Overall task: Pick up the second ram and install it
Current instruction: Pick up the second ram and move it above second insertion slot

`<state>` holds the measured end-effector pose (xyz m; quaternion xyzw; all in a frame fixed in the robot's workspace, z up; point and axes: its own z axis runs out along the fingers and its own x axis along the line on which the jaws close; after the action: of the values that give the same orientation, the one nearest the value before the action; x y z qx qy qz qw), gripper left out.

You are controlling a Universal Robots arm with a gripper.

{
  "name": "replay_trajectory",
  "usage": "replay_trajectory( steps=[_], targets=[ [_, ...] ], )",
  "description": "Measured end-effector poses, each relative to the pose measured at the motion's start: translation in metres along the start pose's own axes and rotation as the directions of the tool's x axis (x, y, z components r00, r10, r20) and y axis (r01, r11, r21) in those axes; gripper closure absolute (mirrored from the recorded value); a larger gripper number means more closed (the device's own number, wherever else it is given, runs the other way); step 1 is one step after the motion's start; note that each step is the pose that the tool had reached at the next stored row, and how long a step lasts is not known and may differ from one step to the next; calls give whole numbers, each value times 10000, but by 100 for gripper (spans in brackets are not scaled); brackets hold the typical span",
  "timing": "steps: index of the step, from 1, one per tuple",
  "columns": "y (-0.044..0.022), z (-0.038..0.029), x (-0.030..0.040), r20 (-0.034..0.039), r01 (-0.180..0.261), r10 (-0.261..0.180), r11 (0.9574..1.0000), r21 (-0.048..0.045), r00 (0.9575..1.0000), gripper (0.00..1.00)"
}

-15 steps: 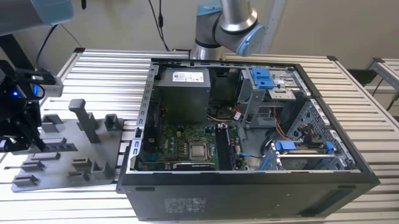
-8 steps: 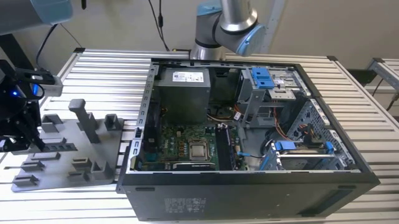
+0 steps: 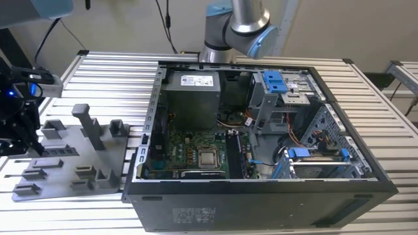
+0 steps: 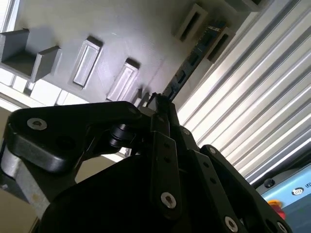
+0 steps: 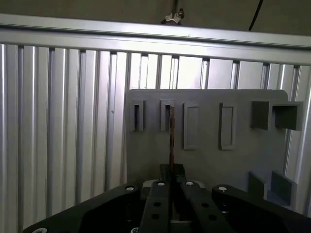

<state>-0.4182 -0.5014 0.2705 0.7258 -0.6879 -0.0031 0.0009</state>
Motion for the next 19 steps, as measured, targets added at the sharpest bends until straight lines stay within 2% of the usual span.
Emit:
replay_trajectory(
  steps=[9,19],
  targets=[
    [19,-123,-2,0,-17,17,10000,2,10000,86],
    [28,-215,-3,0,-18,18,10000,3,10000,86]
  ],
)
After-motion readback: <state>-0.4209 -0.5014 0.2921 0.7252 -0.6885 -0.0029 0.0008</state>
